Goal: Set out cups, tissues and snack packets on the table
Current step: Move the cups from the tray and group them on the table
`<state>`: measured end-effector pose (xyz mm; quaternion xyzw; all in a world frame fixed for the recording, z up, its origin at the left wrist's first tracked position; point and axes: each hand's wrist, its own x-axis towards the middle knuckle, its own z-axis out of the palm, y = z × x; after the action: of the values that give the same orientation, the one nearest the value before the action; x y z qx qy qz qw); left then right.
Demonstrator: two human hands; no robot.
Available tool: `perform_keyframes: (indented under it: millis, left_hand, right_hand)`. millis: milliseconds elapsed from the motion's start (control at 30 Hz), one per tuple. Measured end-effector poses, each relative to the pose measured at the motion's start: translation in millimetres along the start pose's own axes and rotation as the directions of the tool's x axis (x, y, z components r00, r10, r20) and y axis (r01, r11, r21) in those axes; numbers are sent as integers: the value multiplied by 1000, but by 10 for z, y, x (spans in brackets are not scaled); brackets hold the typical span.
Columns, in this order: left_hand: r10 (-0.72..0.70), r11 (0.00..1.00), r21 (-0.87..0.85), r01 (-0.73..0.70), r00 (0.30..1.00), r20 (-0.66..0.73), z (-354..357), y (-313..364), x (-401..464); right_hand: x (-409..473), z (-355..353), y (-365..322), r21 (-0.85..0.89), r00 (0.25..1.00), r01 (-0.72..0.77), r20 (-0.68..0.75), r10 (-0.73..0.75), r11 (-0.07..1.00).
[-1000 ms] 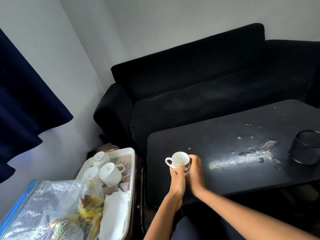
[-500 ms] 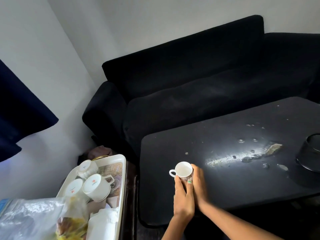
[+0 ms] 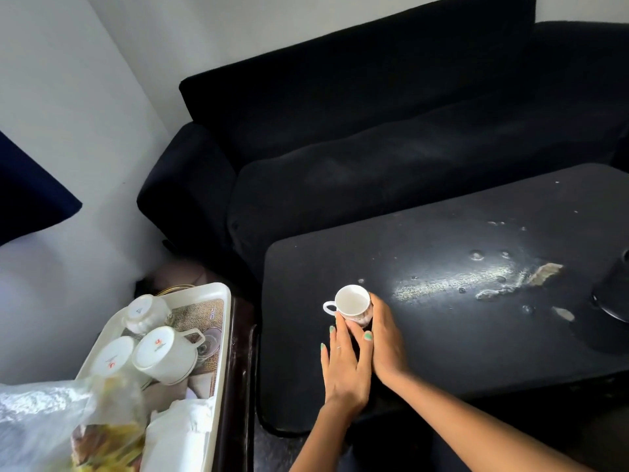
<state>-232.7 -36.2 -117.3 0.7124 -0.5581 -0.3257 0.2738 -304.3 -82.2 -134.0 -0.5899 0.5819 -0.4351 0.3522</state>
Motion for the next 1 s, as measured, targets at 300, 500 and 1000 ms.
perform_keyframes:
  millis: [300,500,1000]
  left_hand:
    - [-45,996,81,42,998,35,23,-53,-119]
    - [-86,983,169,69,992,96,-41,-90,-359]
    - [31,997,72,-18,981,-190,-1026,-103,-752]
  right_hand:
    - [-114,-13,80,-85,999,-29,21,30,996]
    - [-362,-163,115,-364,982,-85,128,140,928]
    - [-667,-74,-580,-489,886,375,439,-149,788]
